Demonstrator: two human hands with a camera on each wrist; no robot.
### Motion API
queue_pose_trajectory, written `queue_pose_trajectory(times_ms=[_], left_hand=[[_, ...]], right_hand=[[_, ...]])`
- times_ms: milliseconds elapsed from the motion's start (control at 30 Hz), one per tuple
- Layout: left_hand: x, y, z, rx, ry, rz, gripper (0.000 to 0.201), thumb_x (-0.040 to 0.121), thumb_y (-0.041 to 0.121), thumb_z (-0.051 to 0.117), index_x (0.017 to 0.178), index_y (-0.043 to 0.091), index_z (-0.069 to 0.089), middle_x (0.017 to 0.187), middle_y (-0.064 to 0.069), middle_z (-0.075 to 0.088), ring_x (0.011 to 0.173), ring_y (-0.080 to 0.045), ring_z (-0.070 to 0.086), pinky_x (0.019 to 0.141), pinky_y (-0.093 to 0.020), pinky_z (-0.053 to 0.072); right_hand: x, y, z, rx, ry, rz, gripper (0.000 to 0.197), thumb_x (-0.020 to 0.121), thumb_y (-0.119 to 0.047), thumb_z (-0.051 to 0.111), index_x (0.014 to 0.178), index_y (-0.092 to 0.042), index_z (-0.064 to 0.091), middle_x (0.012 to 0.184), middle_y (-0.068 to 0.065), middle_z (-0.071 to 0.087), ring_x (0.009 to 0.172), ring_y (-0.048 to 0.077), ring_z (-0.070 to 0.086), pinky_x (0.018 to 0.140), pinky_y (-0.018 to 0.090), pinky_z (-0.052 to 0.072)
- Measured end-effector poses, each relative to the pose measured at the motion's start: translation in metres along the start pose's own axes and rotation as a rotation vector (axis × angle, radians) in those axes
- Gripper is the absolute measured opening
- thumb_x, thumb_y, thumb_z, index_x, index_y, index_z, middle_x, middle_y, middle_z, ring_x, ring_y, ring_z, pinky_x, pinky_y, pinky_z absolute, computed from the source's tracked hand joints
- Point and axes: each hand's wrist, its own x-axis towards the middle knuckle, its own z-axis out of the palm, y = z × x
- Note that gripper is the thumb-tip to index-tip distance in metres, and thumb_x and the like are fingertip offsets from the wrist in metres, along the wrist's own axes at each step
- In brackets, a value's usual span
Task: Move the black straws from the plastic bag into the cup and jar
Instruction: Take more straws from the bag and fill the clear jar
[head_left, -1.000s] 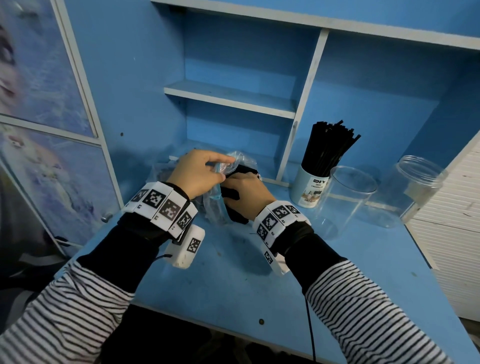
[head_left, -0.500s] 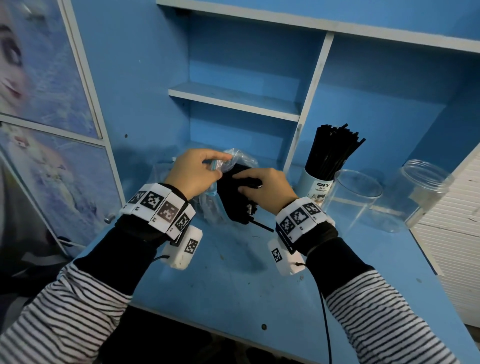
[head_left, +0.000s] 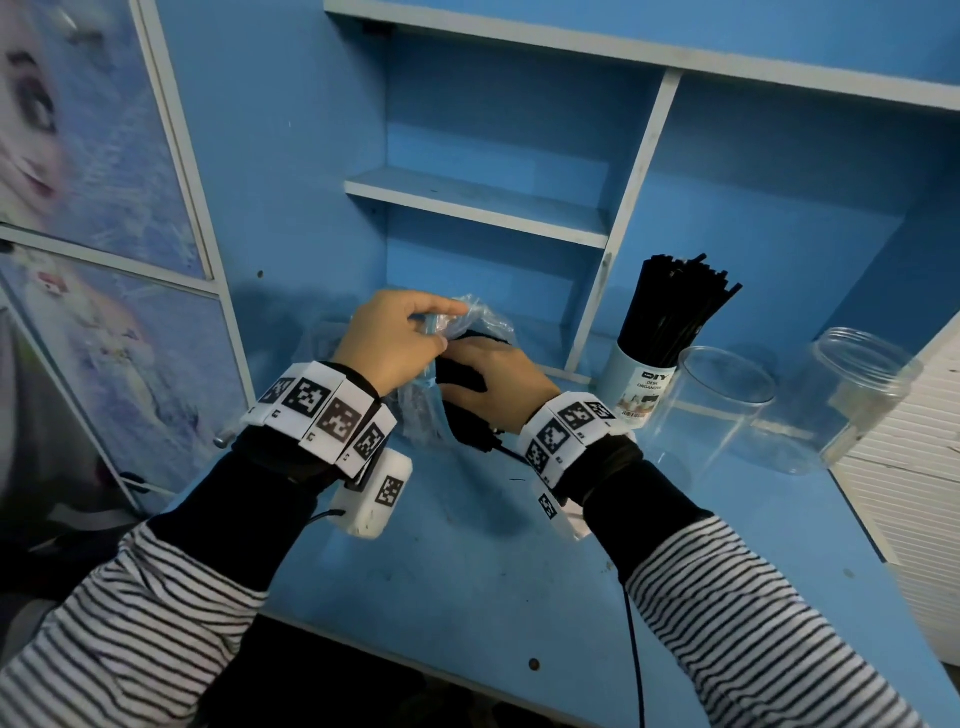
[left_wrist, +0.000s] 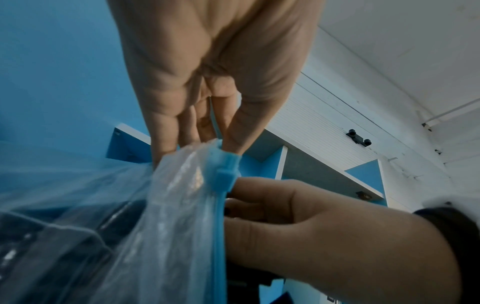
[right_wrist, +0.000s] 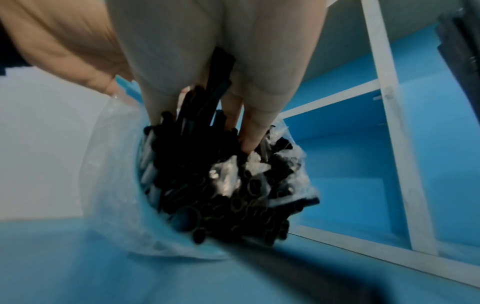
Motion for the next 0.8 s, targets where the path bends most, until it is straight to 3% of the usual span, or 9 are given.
queue_pose_trajectory(times_ms=[67, 167, 233, 367, 500, 633, 733, 800], left_hand=[[-0.001, -0.002, 0.0, 0.005, -0.013, -0.003, 0.043, 0.084, -0.003, 0.065, 0.111, 0.029, 0.071, 0.124, 0.008, 0.064, 0.107, -0.008, 0.06, 0.092, -0.022, 0.048], [-0.002, -0.003, -0.001, -0.021, -0.014, -0.013, 0.043, 0.083, -0.004, 0.065, 0.109, 0.03, 0.072, 0.119, 0.008, 0.067, 0.102, -0.007, 0.063, 0.085, -0.018, 0.051], [-0.002, -0.004, 0.0, -0.033, -0.015, -0.018, 0.043, 0.082, -0.004, 0.065, 0.108, 0.03, 0.072, 0.118, 0.008, 0.068, 0.099, -0.007, 0.066, 0.085, -0.022, 0.054], [-0.001, -0.007, 0.001, -0.046, -0.025, -0.022, 0.044, 0.081, -0.004, 0.065, 0.107, 0.031, 0.073, 0.12, 0.008, 0.067, 0.103, -0.007, 0.065, 0.093, -0.029, 0.053], [-0.002, -0.007, 0.002, -0.046, -0.006, -0.026, 0.044, 0.082, -0.003, 0.064, 0.11, 0.03, 0.072, 0.123, 0.008, 0.065, 0.11, -0.01, 0.061, 0.097, -0.029, 0.05], [-0.002, -0.006, 0.002, -0.039, 0.02, -0.014, 0.042, 0.084, -0.003, 0.063, 0.112, 0.027, 0.071, 0.125, 0.009, 0.064, 0.113, -0.008, 0.059, 0.101, -0.025, 0.045], [-0.001, -0.005, 0.003, -0.036, 0.02, -0.005, 0.042, 0.084, -0.001, 0.064, 0.11, 0.03, 0.07, 0.124, 0.01, 0.065, 0.109, -0.008, 0.061, 0.098, -0.03, 0.049], [-0.001, -0.005, 0.005, -0.02, 0.024, 0.0, 0.042, 0.084, -0.001, 0.064, 0.111, 0.03, 0.07, 0.123, 0.01, 0.065, 0.106, -0.011, 0.063, 0.094, -0.032, 0.051]], right_hand=[[0.004, -0.001, 0.003, -0.05, -0.025, -0.024, 0.04, 0.09, -0.018, 0.06, 0.13, -0.014, 0.059, 0.13, 0.014, 0.057, 0.119, 0.031, 0.053, 0.099, 0.036, 0.041], [0.007, -0.003, 0.008, -0.079, 0.024, -0.074, 0.034, 0.086, -0.01, 0.06, 0.12, -0.009, 0.066, 0.119, 0.019, 0.062, 0.105, 0.038, 0.06, 0.087, 0.041, 0.049], [0.009, -0.003, 0.009, -0.088, 0.062, -0.075, 0.035, 0.086, -0.005, 0.055, 0.118, -0.009, 0.066, 0.116, 0.019, 0.064, 0.099, 0.038, 0.062, 0.08, 0.04, 0.05], [0.011, -0.001, 0.01, -0.042, 0.119, -0.063, 0.033, 0.086, -0.003, 0.054, 0.114, -0.009, 0.069, 0.112, 0.018, 0.067, 0.102, 0.036, 0.063, 0.084, 0.035, 0.048], [0.007, 0.004, 0.004, 0.021, 0.151, -0.037, 0.031, 0.085, -0.001, 0.058, 0.112, -0.01, 0.071, 0.109, 0.013, 0.07, 0.103, 0.028, 0.063, 0.086, 0.019, 0.039], [0.0, 0.008, -0.009, 0.079, 0.171, 0.011, 0.03, 0.086, -0.007, 0.063, 0.114, -0.014, 0.071, 0.111, 0.004, 0.072, 0.105, 0.018, 0.064, 0.096, 0.02, 0.043], [-0.008, 0.012, -0.023, 0.12, 0.196, 0.056, 0.026, 0.088, -0.014, 0.067, 0.113, -0.017, 0.072, 0.111, 0.001, 0.072, 0.102, 0.012, 0.065, 0.09, 0.006, 0.037], [-0.016, 0.013, -0.031, 0.153, 0.213, 0.084, 0.025, 0.087, -0.016, 0.068, 0.111, -0.019, 0.073, 0.108, -0.001, 0.073, 0.1, 0.01, 0.065, 0.09, 0.008, 0.039]])
